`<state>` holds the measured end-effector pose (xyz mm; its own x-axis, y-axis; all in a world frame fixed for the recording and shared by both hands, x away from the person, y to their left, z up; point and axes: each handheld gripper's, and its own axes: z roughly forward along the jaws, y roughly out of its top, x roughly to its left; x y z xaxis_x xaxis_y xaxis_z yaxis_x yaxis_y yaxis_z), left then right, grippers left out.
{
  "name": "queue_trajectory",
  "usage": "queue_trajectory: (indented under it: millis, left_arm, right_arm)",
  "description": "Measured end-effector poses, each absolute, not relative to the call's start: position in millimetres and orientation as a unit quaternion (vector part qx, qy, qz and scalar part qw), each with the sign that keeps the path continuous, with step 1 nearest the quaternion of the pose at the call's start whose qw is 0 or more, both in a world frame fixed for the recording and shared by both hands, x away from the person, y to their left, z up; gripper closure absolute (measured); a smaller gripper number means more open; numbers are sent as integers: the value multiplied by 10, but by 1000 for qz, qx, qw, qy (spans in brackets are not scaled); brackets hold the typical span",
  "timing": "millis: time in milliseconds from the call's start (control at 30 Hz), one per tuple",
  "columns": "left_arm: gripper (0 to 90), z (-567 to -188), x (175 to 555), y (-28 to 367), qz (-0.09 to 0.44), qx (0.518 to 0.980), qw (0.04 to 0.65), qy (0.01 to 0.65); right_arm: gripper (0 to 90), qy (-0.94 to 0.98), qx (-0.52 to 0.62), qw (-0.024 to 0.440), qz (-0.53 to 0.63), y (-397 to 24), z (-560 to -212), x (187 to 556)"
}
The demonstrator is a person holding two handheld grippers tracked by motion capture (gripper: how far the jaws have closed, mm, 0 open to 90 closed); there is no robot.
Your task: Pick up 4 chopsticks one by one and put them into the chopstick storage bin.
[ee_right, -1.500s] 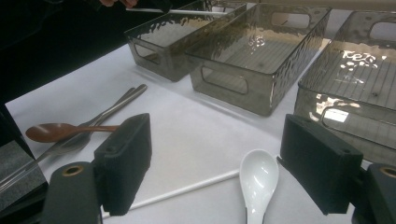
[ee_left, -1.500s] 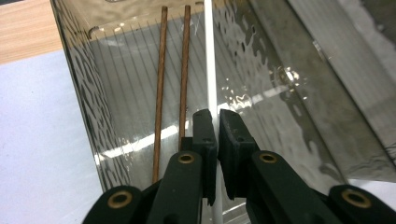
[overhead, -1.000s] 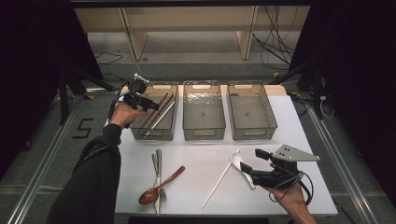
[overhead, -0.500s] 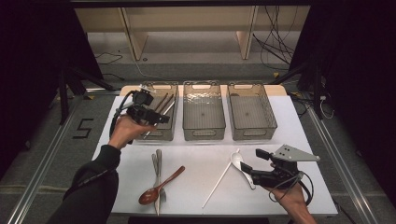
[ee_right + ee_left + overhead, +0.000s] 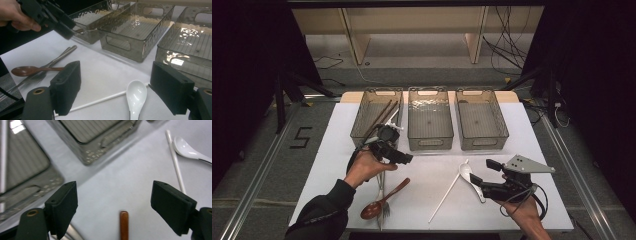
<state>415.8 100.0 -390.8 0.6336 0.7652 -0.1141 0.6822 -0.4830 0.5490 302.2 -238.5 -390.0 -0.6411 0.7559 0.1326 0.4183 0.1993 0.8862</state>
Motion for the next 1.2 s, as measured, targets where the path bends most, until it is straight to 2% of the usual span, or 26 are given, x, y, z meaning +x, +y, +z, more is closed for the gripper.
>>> queue_trajectory:
  millis: [367,1200]
  left_arm:
    - [203,-4092,4003,695,40,876,276,393]
    - [194,-4386,3713,72,20,916,226,329]
  right_arm:
    - [257,756,387,170,500,-2378,-3898,3019]
    - [257,756,387,171,500,-2380,-3897,3021]
